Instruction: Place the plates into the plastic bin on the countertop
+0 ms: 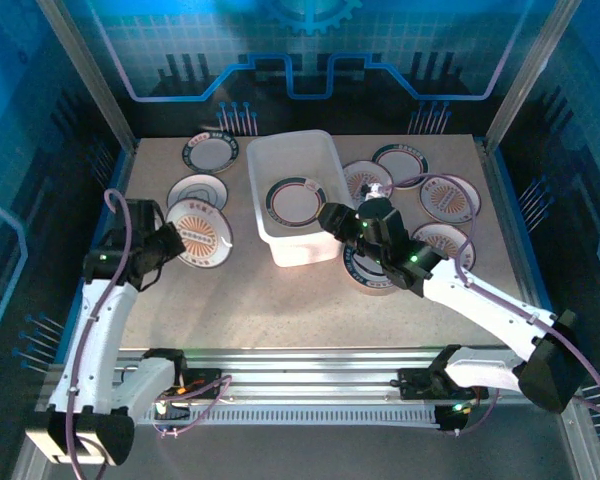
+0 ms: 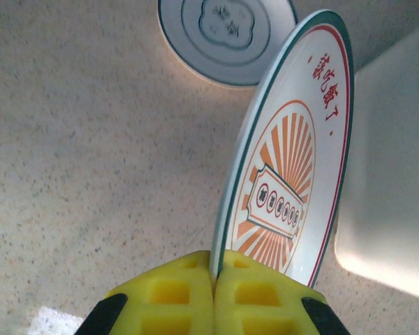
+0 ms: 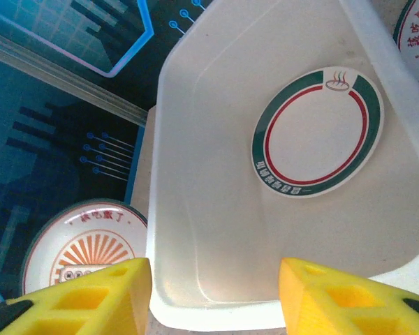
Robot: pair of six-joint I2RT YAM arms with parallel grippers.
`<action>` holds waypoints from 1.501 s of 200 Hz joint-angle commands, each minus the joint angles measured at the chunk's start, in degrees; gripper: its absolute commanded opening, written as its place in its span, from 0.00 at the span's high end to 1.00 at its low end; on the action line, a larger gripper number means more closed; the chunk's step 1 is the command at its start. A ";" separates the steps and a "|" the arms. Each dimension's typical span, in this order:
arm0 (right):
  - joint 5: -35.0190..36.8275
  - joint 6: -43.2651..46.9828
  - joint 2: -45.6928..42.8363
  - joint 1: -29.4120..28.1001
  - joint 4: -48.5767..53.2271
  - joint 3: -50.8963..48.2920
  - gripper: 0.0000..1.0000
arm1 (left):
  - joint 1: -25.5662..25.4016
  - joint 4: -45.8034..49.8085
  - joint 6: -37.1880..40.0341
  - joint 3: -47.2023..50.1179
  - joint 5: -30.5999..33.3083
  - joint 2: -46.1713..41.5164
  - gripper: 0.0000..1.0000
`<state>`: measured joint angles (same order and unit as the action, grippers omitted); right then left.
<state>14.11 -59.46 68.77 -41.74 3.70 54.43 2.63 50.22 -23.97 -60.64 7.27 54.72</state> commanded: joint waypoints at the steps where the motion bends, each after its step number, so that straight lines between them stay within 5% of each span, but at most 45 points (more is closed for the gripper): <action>1: 0.00 1.38 -0.27 -0.67 1.59 3.72 0.48 | 1.23 -5.05 2.10 -6.13 -1.17 1.31 1.00; 80: -10.59 5.77 7.30 0.31 0.54 14.32 0.42 | 0.68 -21.97 -7.93 -15.56 -26.32 11.21 1.00; 122: -19.34 3.59 12.65 2.08 -8.15 16.91 0.41 | -1.77 -29.45 -11.65 -16.90 -32.72 16.82 1.00; 194: -23.08 -3.56 18.49 3.90 -13.03 17.58 0.47 | -5.52 -34.62 -14.27 -15.79 -33.41 18.60 1.00; 300: -17.38 -10.81 18.62 2.94 -22.77 12.75 0.73 | -8.26 -35.36 -14.57 -11.25 -30.91 15.99 1.00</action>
<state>-6.24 -69.41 87.74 -38.28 -14.90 68.16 -4.62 17.61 -37.63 -72.31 -23.49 72.99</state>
